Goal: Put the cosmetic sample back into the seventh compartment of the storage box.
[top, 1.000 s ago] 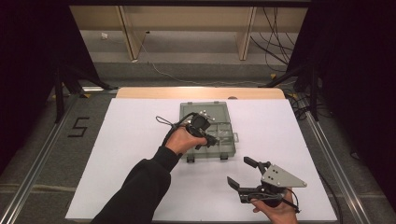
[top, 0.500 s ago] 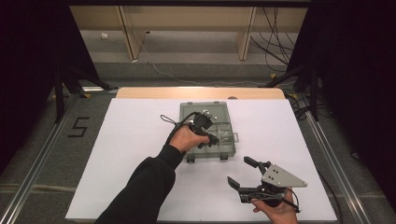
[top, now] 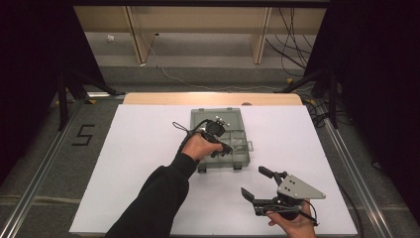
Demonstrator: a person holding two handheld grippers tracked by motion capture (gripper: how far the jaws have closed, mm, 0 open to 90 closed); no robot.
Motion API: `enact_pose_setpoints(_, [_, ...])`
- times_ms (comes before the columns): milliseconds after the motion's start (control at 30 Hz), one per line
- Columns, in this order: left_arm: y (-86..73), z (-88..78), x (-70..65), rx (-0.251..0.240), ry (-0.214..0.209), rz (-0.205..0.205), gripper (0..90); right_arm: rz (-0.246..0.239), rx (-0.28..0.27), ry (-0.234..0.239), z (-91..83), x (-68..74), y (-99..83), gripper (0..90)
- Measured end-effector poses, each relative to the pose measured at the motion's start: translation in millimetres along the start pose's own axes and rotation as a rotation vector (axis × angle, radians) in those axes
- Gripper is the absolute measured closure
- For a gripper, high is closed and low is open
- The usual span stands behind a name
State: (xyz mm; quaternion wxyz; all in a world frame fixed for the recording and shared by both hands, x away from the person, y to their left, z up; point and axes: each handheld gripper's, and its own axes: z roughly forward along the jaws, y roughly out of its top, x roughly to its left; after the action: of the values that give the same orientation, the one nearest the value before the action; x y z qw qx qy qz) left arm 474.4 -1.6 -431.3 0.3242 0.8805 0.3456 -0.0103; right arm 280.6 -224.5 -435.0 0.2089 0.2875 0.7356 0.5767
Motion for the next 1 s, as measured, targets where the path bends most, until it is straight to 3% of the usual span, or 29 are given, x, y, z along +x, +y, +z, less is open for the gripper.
enact_pose_setpoints(67, [0.0, 1.1, 2.6, 0.002, 0.001, 0.003, 80.3, -0.027, -0.013, -0.011, 0.4, -1.9, 0.1, 15.5])
enact_pose_setpoints(167, [-0.7, 2.1, 3.3, 0.001, 0.002, -0.005, 80.4, -0.027, -0.016, -0.017, 0.6, -1.9, -0.1, 15.5])
enact_pose_setpoints(200, [-1.1, 3.0, 3.1, 0.004, -0.001, -0.013, 80.3, -0.003, 0.000, -0.006, -0.5, -0.4, 0.0, 15.5])
enact_pose_setpoints(333, [-1.0, 5.0, 1.8, 0.010, 0.003, -0.001, 78.9, -0.022, -0.013, -0.007, 0.4, -1.4, 0.0, 15.5])
enact_pose_setpoints(367, [-1.1, 5.7, 2.5, 0.005, -0.006, -0.013, 77.1, 0.000, 0.000, 0.000, -0.1, 0.0, 0.0, 15.5])
enact_pose_setpoints(400, [-1.0, 4.8, 2.8, 0.007, -0.003, -0.017, 74.8, -0.027, -0.016, -0.010, 0.6, -1.9, 0.0, 15.5])
enact_pose_setpoints(467, [-1.0, 2.8, 3.1, 0.006, 0.002, -0.016, 72.3, -0.027, -0.011, -0.013, 0.2, -1.8, -0.1, 15.5])
enact_pose_setpoints(833, [-1.8, -13.8, 1.9, -0.036, 0.008, 0.058, 46.7, -0.001, 0.003, -0.011, 0.2, 0.2, -0.4, 15.5])
enact_pose_setpoints(933, [-3.5, -13.5, -1.2, -0.073, 0.010, 0.028, 39.9, -0.003, 0.003, -0.010, 0.3, 0.4, -0.5, 15.5])
enact_pose_setpoints(1000, [-4.5, -15.2, -0.9, -0.069, 0.001, 0.040, 36.7, -0.003, 0.010, -0.008, -0.3, 0.2, -0.2, 15.5])
